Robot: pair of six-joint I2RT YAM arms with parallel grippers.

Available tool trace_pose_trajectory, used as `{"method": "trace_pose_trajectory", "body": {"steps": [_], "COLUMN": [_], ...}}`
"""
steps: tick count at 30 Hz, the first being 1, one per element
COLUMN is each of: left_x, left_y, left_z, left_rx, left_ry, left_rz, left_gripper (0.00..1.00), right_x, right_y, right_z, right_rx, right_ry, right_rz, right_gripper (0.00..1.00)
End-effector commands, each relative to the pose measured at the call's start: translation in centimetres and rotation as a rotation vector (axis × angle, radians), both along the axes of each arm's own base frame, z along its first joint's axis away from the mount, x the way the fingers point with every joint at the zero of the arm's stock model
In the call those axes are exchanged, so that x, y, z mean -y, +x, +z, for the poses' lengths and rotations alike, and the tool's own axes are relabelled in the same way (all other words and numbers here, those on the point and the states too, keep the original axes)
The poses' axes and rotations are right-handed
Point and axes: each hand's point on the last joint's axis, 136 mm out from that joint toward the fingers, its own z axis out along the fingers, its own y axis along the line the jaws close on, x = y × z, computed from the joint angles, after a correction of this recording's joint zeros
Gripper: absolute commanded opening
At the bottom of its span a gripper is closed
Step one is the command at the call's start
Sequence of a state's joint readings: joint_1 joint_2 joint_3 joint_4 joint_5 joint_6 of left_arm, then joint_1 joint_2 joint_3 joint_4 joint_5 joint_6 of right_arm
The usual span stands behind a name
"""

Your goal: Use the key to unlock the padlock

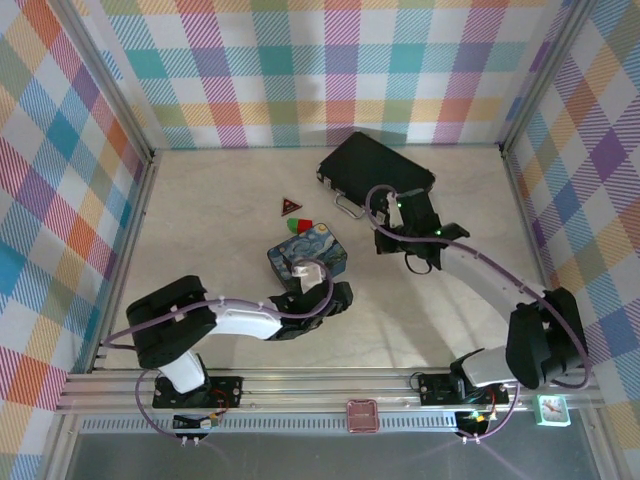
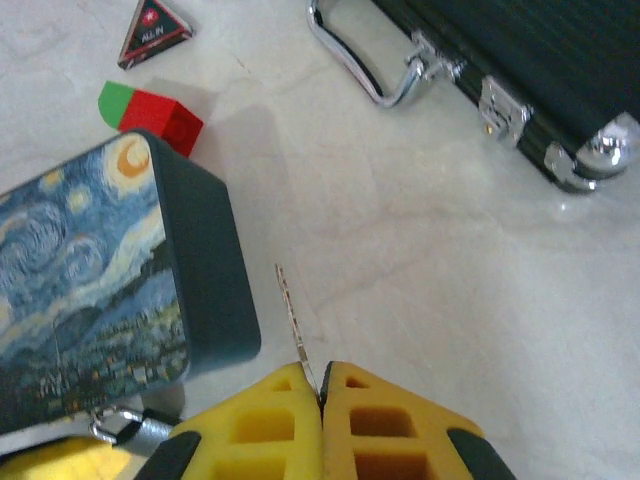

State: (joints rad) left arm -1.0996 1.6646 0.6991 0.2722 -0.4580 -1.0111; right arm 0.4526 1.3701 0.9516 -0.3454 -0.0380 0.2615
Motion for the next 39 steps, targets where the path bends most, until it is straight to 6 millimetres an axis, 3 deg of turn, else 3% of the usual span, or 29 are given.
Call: {"method": "trace_pose_trajectory", "body": {"steps": [1,8,14,22,30,33,39], "left_x": [-1.3,-2.1,-1.5,-3.1,-3.9,-4.0,-3.6], "left_y": [1.9,3.1,3.3,3.7,3.6,3.3,2.7], "left_z": [0.3,-1.0,-3.8,-6.2,-5.8,-4.9,-2.3], "left_rx": [0.085,0.107,0.059,0.018,0.006,-0.023,-0.08], "left_ry": [0.067,0.221,0.193,0.155,0.102,0.062,-0.059], "left_rz": [0.137,0.199,0.176,0.206,0.221,0.207,0.158], "left_gripper": [0.7,0.67,0.65,0.34,0.13,0.01,0.0], "right_x": [0.7,1.4,1.3,1.7,1.5,0.9,-0.7], "right_y": [-1.4,-2.1,-2.1,-2.3,-3.0,-3.9,-5.8], "right_z": [0.3,0.7,-0.3,-0.4,-1.1,-2.1,-4.1], "right_rx": [-0.003,0.004,-0.016,-0.026,-0.049,-0.078,-0.159], "right_ry": [0.017,0.044,0.066,0.086,0.103,0.144,0.251], "right_rz": [0.001,-0.007,-0.01,-0.021,0.002,0.029,0.1], "right_gripper": [0.0,0.0,0.0,0.0,0.0,0.0,0.0]}}
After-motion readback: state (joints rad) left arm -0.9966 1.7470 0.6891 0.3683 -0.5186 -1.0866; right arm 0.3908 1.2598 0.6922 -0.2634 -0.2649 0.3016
